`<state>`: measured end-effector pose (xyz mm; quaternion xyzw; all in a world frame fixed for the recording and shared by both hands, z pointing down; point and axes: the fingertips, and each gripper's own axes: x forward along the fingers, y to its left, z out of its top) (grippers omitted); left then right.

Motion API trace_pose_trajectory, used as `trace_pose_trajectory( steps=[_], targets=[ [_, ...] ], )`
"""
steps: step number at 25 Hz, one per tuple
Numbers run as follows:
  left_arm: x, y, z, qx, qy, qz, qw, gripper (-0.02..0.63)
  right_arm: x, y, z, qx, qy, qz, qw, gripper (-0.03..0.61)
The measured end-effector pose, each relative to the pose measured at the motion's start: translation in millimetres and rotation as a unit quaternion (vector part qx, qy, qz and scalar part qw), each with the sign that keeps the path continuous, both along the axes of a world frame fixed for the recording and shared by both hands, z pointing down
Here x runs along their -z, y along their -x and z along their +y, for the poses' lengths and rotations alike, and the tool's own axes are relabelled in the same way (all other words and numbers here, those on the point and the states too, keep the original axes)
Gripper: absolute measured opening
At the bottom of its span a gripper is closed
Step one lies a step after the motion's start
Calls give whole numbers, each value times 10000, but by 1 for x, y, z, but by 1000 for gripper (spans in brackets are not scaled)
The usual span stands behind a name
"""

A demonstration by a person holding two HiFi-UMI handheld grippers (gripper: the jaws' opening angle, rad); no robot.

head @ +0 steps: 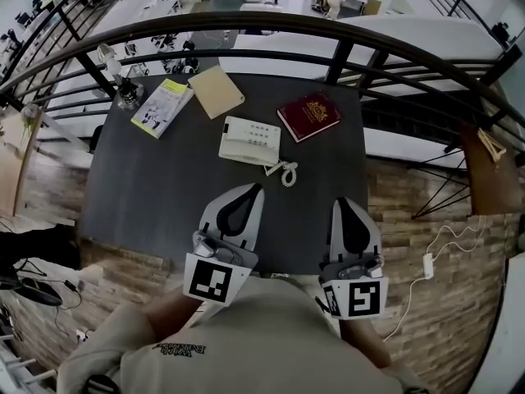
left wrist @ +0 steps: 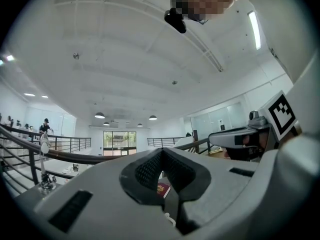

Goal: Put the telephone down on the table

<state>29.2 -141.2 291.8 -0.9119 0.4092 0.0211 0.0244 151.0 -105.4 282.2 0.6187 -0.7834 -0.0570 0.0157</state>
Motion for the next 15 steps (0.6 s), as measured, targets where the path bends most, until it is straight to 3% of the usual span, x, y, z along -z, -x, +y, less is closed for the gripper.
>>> trace_pose_trajectory(
  steps=[5, 15],
  targets=[
    [-1, 3, -5, 136, -29, -57, 9999, 4, -8, -3, -4, 100, 214, -269, 9994, 2],
    [-1, -3, -11, 142, 6, -4, 9999, 3, -5, -1, -10, 179, 93, 321, 9993, 2]
  ],
)
